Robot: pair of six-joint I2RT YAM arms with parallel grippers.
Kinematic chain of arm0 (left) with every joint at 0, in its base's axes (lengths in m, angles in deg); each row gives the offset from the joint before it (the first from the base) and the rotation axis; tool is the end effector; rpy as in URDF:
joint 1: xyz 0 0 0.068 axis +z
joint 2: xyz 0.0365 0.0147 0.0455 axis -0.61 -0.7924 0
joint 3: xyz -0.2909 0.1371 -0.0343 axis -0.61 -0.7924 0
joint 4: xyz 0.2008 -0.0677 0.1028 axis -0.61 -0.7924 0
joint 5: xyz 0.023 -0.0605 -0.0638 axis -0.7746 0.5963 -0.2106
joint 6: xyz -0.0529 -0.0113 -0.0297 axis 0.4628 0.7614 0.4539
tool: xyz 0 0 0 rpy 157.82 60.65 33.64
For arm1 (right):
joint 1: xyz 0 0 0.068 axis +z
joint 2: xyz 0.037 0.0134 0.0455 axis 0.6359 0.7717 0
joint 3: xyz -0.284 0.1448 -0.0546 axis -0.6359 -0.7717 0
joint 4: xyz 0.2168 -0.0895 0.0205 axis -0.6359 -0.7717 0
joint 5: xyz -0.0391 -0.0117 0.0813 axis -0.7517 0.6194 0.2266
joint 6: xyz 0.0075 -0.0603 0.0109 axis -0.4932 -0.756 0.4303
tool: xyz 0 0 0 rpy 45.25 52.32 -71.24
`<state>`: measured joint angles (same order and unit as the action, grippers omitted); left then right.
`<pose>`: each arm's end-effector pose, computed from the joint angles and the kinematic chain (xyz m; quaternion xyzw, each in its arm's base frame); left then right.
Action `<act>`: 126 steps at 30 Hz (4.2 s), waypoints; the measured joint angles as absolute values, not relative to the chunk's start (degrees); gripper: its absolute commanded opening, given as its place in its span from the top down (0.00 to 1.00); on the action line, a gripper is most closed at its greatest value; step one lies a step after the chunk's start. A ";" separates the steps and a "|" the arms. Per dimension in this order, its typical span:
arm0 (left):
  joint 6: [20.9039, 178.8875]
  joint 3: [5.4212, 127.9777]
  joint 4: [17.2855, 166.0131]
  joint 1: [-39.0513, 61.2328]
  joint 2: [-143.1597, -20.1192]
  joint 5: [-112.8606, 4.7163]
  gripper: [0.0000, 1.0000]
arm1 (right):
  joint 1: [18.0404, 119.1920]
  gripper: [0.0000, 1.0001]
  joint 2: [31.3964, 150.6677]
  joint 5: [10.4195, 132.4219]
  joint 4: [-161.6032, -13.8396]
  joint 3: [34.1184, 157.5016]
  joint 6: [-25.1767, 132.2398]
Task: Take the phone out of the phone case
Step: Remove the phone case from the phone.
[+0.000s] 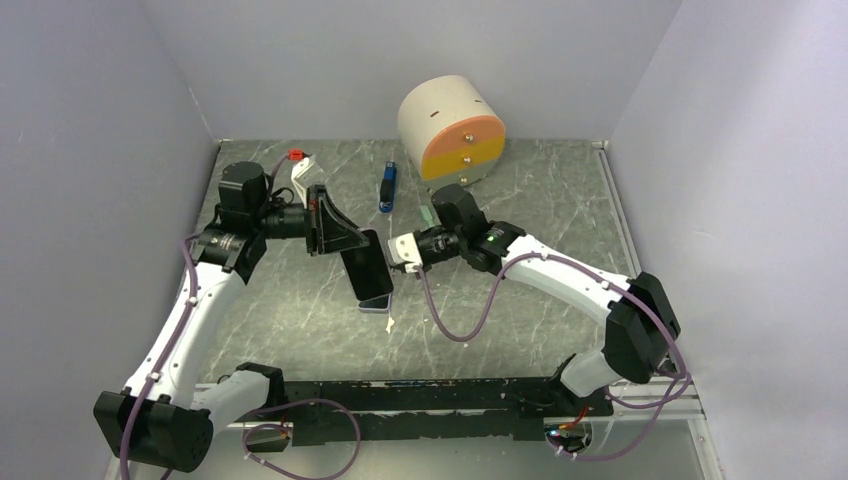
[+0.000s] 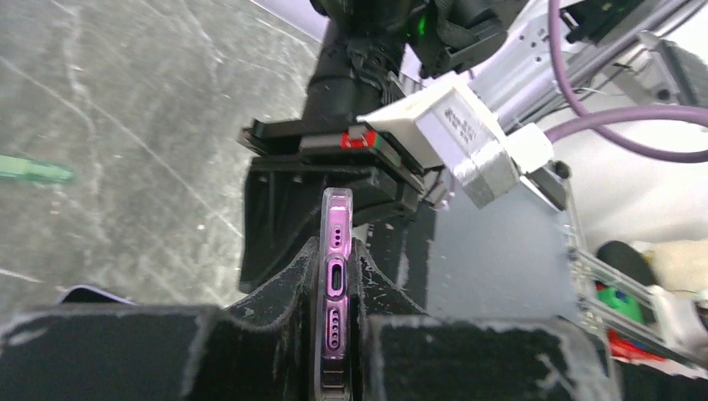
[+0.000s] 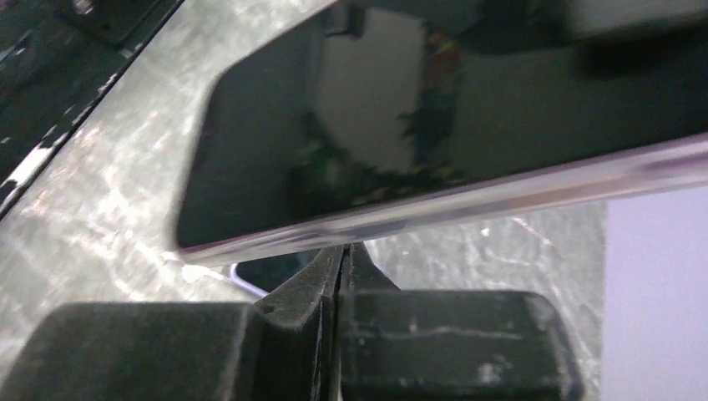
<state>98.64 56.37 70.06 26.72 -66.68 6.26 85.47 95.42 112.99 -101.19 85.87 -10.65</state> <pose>0.1550 -0.0739 0.4254 0.3340 0.6672 -0.5376 0.3929 0.1876 0.2448 0.3534 -0.7508 0.3437 0.3231 0.4623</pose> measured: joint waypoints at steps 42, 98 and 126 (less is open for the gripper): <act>115.65 43.28 93.53 25.89 -60.47 -2.06 0.98 | 74.93 0.52 88.60 129.16 -79.01 72.32 12.00; 120.50 43.52 99.89 26.04 -61.35 0.43 0.97 | 76.72 0.66 91.71 133.32 -91.95 78.50 3.52; 129.16 42.15 109.47 25.10 -65.37 1.78 0.98 | 77.01 0.98 93.28 128.16 -110.85 86.30 -11.85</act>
